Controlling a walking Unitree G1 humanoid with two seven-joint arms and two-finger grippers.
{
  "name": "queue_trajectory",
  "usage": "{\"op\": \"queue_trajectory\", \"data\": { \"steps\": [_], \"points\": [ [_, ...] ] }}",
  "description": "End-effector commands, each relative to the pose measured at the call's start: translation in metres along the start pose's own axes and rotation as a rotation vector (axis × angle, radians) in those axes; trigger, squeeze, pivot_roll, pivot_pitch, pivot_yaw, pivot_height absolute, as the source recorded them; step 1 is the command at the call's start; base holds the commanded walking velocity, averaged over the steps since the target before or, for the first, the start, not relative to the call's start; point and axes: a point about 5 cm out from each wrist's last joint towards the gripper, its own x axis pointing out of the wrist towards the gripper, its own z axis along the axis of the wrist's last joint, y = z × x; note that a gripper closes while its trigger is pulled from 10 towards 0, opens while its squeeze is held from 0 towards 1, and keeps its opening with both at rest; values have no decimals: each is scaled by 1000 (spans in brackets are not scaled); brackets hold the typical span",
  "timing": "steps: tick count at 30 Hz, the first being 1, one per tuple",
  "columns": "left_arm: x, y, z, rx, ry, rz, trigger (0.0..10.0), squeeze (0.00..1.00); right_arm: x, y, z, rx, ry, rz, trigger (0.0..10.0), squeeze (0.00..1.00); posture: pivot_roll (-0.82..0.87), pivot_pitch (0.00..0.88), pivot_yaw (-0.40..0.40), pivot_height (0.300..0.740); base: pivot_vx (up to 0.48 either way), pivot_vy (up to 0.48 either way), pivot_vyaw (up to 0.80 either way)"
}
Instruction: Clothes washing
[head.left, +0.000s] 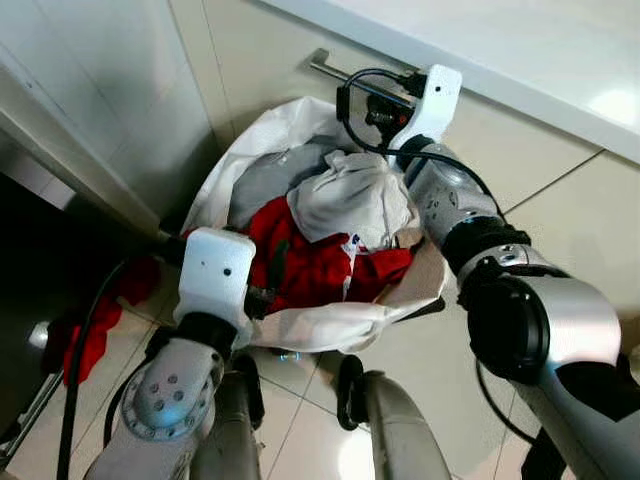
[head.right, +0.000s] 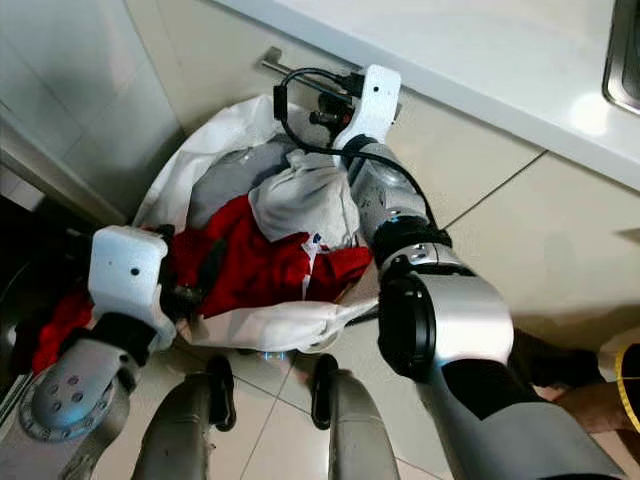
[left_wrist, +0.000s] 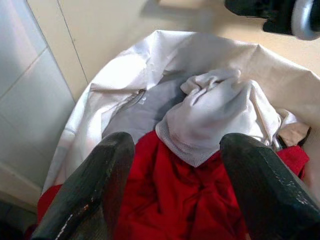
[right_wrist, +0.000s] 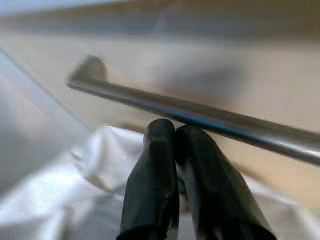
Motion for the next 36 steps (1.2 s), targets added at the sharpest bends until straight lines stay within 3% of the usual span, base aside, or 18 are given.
{"op": "queue_trajectory", "data": {
  "steps": [1, 2, 6, 9, 17, 24, 27, 31, 36],
  "points": [
    [0, -3, -7, 17, 29, -9, 10000, 0, -7, -10, -21, -64, 85, -38, 7176, 1000, 46, 277, -108, 740, 0, 0, 0],
    [0, -4, -10, 21, 48, -20, 10000, 0, -9, -12, -27, -77, 110, -32, 10000, 1000, 49, 275, -108, 740, 0, 0, 0],
    [-3, -9, -23, 42, 113, -91, 10000, 0, -18, -17, -53, -129, 214, -2, 10000, 1000, 82, 272, -112, 740, 0, 0, 0],
    [-14, -10, -35, 134, 196, -196, 10000, 0, -25, -20, -69, -209, 281, 21, 10000, 1000, 112, 280, -114, 740, 0, 0, 0],
    [-32, -3, -36, 227, 241, -339, 10000, 0, -32, -23, -81, -339, 332, 48, 10000, 1000, 146, 303, -113, 740, 0, 0, 0],
    [-49, -14, -18, 132, 185, -448, 10000, 0, -36, -32, -84, -367, 343, 0, 10000, 1000, 181, 327, -101, 740, 0, 0, 0],
    [-51, -20, -15, 101, 166, -462, 10000, 0, -37, -33, -85, -359, 341, -18, 10000, 1000, 180, 334, -98, 740, 0, 0, 0],
    [-54, -29, -13, 54, 142, -478, 10000, 0, -39, -38, -88, -263, 332, -94, 10000, 1000, 165, 336, -93, 740, 0, 0, 0],
    [-52, -33, -11, 30, 136, -480, 10000, 0, -41, -42, -91, -273, 341, -159, 10000, 1000, 149, 338, -91, 740, 0, 0, 0]
  ]
}}
